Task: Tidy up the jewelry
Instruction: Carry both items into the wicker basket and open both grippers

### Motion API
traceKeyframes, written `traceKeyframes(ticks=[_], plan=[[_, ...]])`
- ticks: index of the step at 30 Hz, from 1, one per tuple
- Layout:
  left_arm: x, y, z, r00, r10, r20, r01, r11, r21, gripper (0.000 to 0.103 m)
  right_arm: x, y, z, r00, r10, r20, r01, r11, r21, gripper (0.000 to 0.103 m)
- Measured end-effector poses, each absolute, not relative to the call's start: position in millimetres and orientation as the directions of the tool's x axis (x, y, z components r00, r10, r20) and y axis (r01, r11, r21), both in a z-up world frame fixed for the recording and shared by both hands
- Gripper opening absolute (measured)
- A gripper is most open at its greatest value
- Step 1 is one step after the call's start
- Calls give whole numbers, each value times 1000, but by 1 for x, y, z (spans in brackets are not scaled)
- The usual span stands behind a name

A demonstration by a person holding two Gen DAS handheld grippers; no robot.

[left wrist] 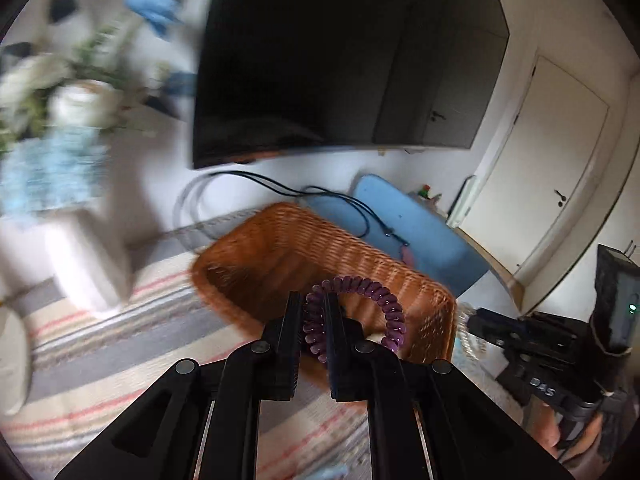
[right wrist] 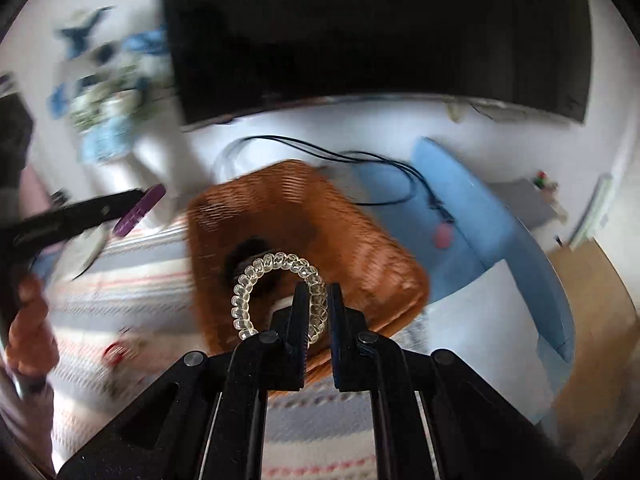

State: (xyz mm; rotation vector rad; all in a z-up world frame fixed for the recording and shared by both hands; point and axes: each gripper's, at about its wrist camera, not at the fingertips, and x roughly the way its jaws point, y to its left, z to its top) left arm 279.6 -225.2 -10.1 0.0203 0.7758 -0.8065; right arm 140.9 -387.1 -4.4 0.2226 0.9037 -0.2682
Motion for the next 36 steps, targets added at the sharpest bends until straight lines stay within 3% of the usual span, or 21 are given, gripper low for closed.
traceKeyframes(ticks=[9, 16, 18, 21, 25, 32, 36], plan=[[257, -310, -74, 370, -589, -718, 787, 609, -95, 11, 172, -415, -54, 510, -156, -846, 359, 932, 44, 9], [251, -322, -84, 386, -563, -730, 805, 592, -31, 12, 172, -419, -66, 499, -129, -857, 358, 931, 68, 10], [251, -320, -85, 378, -566, -733, 805, 592, -42, 20, 169, -420, -64, 511, -107, -853, 356, 929, 97, 11], [247, -303, -75, 376, -585, -719, 804, 591, -61, 31, 161, -420, -55, 524, -105, -845, 361, 926, 109, 15], [233, -268, -54, 433, -585, -686, 783, 621, -35, 31, 148, -409, -36, 551, -96, -829, 341, 932, 119, 17], [205, -160, -10, 532, -603, -595, 707, 703, -81, 31, 126, -362, 6, 627, -54, -777, 247, 960, 133, 27], [196, -104, -4, 560, -607, -564, 657, 740, -143, 31, 118, -327, 18, 646, 15, -763, 169, 972, 162, 27]])
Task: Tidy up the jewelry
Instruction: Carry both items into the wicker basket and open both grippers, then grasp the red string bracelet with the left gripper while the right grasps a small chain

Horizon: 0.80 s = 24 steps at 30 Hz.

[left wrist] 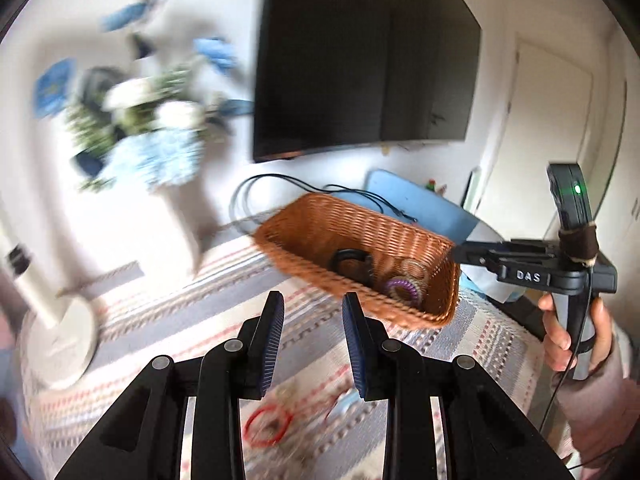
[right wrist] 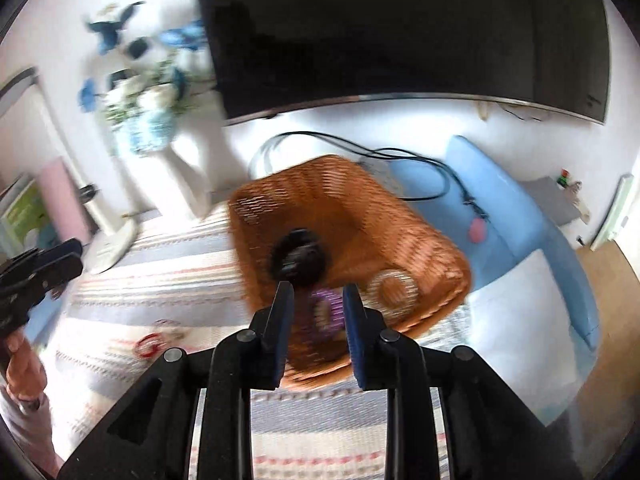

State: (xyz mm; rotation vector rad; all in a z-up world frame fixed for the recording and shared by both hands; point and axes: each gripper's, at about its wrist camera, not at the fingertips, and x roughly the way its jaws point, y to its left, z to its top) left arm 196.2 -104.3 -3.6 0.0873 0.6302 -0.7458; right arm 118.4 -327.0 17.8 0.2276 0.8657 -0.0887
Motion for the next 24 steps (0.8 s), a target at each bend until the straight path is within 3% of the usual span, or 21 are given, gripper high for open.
traceKeyframes(ticks=[7, 17, 24], plan=[[198, -49, -41, 539, -582, -609, 587, 778, -225, 31, 117, -283, 5, 609, 121, -784, 77, 975, 210, 28], [226, -32, -109, 432, -546, -718, 504, 806, -310, 31, 101, -217, -65, 415, 310, -855, -91, 949, 301, 28], [236, -48, -127, 388, -500, -774, 489, 824, -287, 31, 82, -155, -91, 342, 304, -889, -263, 940, 220, 28]])
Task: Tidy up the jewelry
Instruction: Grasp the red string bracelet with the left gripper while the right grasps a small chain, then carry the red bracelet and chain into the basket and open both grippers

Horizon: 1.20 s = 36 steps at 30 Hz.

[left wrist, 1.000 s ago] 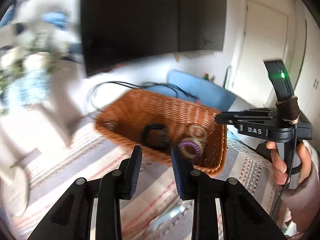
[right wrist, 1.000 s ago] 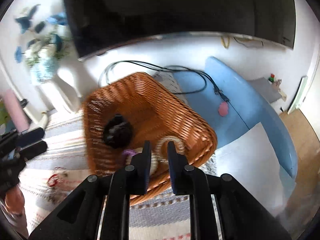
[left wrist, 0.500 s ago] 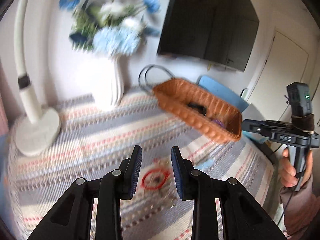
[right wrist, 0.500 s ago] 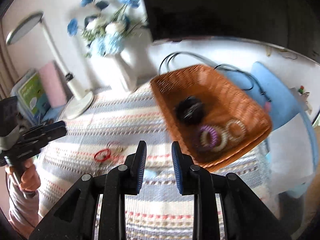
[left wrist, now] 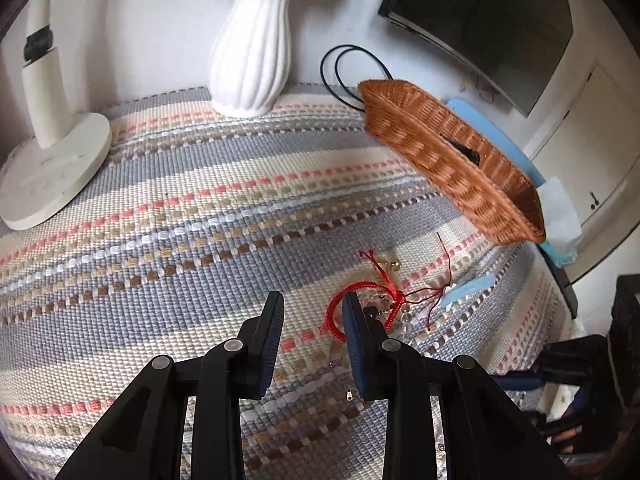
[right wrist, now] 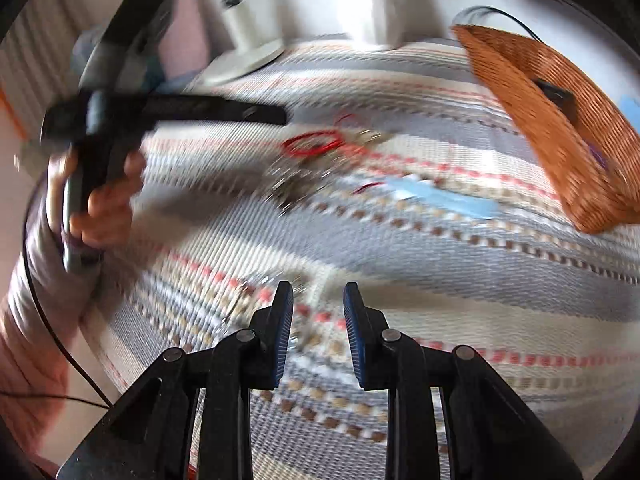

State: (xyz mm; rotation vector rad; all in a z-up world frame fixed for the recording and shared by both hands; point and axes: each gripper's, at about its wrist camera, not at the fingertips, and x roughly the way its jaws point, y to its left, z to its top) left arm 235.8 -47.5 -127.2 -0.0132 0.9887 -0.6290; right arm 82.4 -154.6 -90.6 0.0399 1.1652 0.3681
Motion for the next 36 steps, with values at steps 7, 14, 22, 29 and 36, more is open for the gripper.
traceKeyframes(ticks=[7, 14, 22, 29, 36], plan=[[239, -67, -139, 386, -426, -818, 504, 840, -200, 31, 74, -137, -90, 365, 274, -890, -322, 934, 156, 28], [231, -79, -142, 434, -360, -826, 531, 843, -88, 29, 72, -120, -93, 412, 202, -889, -343, 938, 54, 28], [221, -91, -142, 441, -373, -816, 583, 811, -56, 11, 60, -113, -91, 451, 170, -876, -387, 922, -20, 23], [222, -84, -138, 430, -423, -797, 571, 811, -123, 4, 53, -126, -83, 436, 258, -862, -375, 923, 86, 5], [221, -63, -114, 422, -555, -717, 553, 784, -281, 4, 50, -170, -54, 487, 320, -813, -298, 935, 189, 4]])
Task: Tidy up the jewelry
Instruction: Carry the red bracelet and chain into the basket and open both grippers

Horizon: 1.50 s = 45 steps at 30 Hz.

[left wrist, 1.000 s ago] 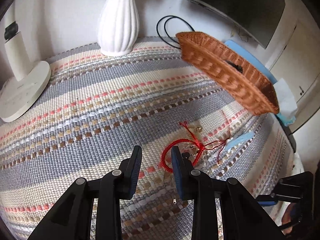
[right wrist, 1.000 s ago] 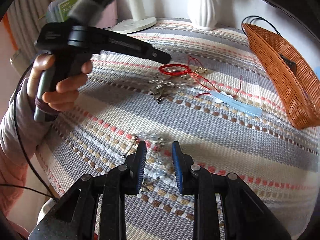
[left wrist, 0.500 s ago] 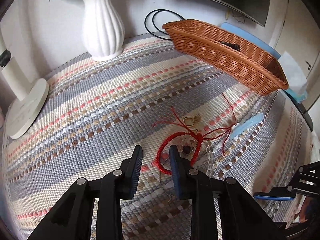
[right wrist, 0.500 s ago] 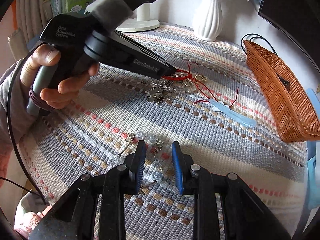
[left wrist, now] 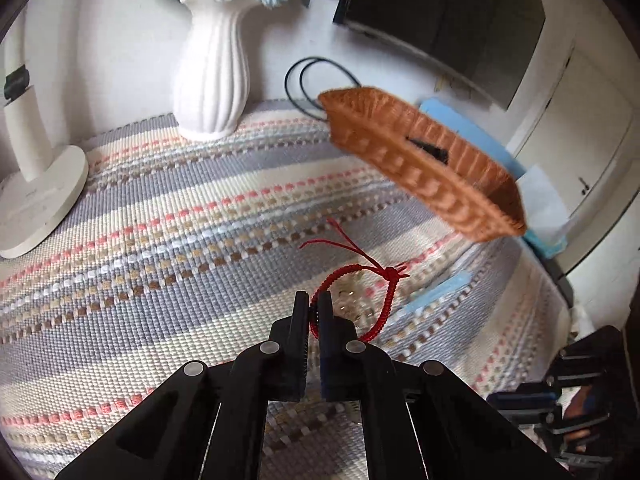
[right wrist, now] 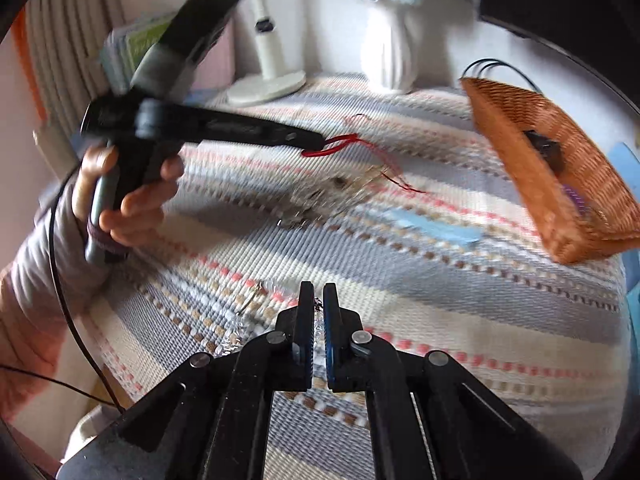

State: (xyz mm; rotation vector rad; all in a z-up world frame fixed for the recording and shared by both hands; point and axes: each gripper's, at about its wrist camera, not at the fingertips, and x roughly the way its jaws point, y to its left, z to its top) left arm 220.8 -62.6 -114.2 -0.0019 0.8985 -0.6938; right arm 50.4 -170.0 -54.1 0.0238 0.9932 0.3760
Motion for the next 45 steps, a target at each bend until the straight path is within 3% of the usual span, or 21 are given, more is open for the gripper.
traceKeyframes(ticks=[9, 21, 30, 34, 36, 37, 38, 39, 45], plan=[[207, -60, -85, 452, -592, -668, 563, 770, -301, 4, 53, -178, -47, 515, 284, -809, -274, 949, 158, 4], [207, -69, -77, 446, -615, -650, 584, 750, -310, 4, 53, -210, 11, 611, 271, -744, -229, 960, 162, 4], [222, -116, -29, 468, -626, -623, 647, 723, -240, 4, 77, -280, 62, 734, 111, -670, -63, 993, 95, 4], [237, -146, -16, 458, -644, -613, 664, 706, -245, 4, 92, -300, 59, 703, 146, -696, -81, 989, 125, 4], [243, -156, -15, 452, -655, -605, 666, 699, -260, 4, 93, -294, 41, 651, 192, -734, -120, 981, 151, 9], [244, -158, -17, 450, -659, -603, 667, 697, -264, 4, 91, -286, 24, 621, 201, -757, -138, 979, 147, 19], [244, -161, -20, 447, -662, -602, 669, 694, -266, 4, 87, -279, 10, 605, 192, -772, -147, 981, 129, 36], [243, -162, -24, 446, -660, -604, 668, 695, -265, 4, 83, -275, -1, 592, 180, -786, -151, 982, 112, 39], [243, -169, -44, 424, -633, -648, 657, 708, -261, 4, 90, -258, -87, 423, 214, -881, -137, 976, 171, 39]])
